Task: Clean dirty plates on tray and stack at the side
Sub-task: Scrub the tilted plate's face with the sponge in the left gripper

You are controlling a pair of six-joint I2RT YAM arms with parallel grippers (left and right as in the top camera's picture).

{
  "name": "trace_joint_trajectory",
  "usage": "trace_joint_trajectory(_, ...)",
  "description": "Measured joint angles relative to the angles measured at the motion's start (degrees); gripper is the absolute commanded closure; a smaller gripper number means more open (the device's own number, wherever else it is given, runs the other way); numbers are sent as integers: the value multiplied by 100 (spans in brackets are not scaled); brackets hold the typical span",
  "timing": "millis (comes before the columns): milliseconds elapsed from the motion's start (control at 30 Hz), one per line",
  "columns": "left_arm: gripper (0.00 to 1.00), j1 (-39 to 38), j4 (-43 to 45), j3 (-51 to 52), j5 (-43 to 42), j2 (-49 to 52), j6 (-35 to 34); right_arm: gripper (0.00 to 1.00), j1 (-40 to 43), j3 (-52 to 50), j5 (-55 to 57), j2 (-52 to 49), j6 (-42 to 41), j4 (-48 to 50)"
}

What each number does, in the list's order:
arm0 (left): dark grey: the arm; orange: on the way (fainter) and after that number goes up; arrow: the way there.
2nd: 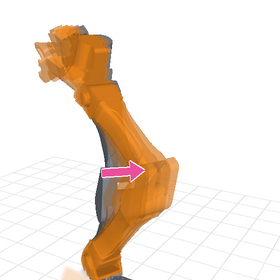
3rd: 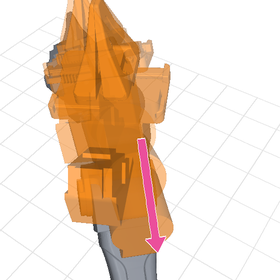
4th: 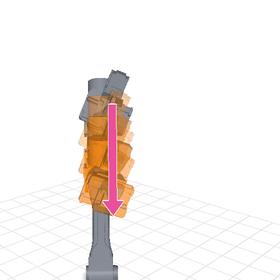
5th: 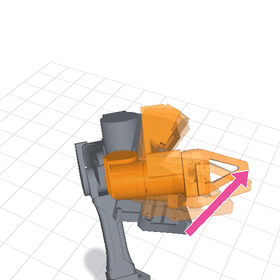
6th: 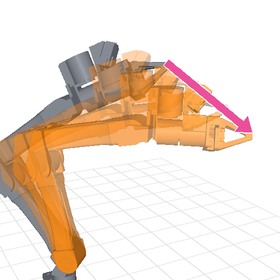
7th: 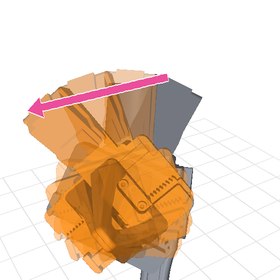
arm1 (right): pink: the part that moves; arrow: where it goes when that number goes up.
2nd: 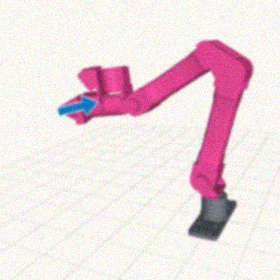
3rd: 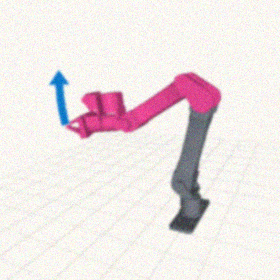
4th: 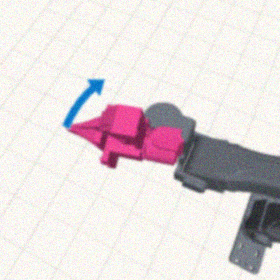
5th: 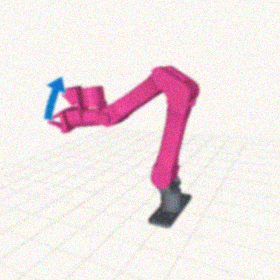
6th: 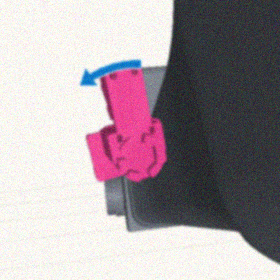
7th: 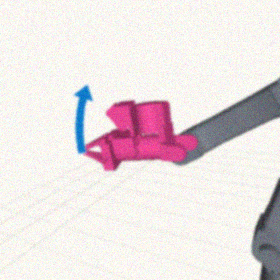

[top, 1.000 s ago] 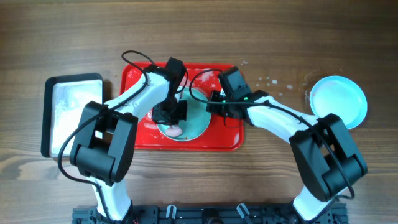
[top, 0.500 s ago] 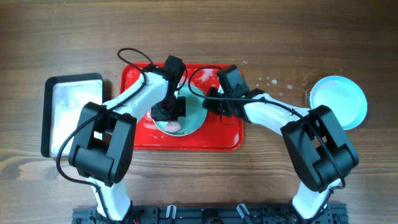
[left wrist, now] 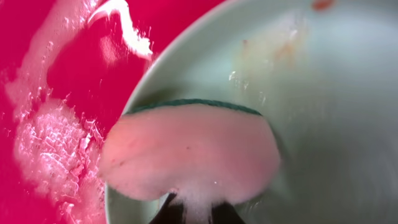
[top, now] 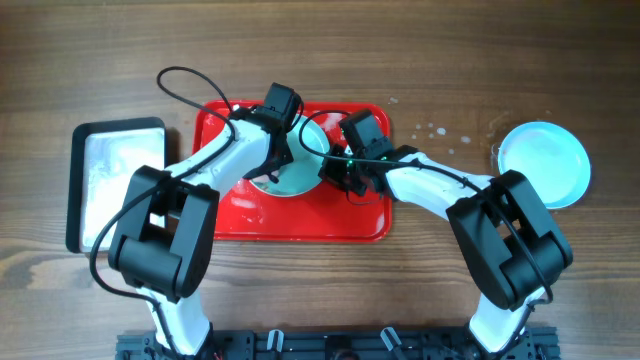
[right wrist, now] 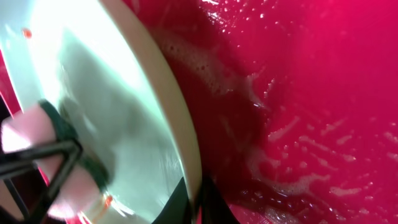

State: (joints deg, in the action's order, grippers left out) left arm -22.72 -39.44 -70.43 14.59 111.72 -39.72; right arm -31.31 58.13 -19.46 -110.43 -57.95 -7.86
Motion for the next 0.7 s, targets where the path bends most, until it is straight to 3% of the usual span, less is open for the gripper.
trace_joint_trajectory(133,96,0,964,269,125,-66,55,96,13,11,2,-4,-127,2)
trace_joint_trajectory(300,96,170,1803,334,-1014,-52,1576,96,103,13,0,-4,-188,0)
trace_joint_trajectory(500,96,199,1488,315,-2955,-31,3257,96,109,15,0,-4,-170,-4)
trace_joint_trajectory(700,96,186,1073,79,-3064,52,3453,96,109,15,0,-4,-70,-2)
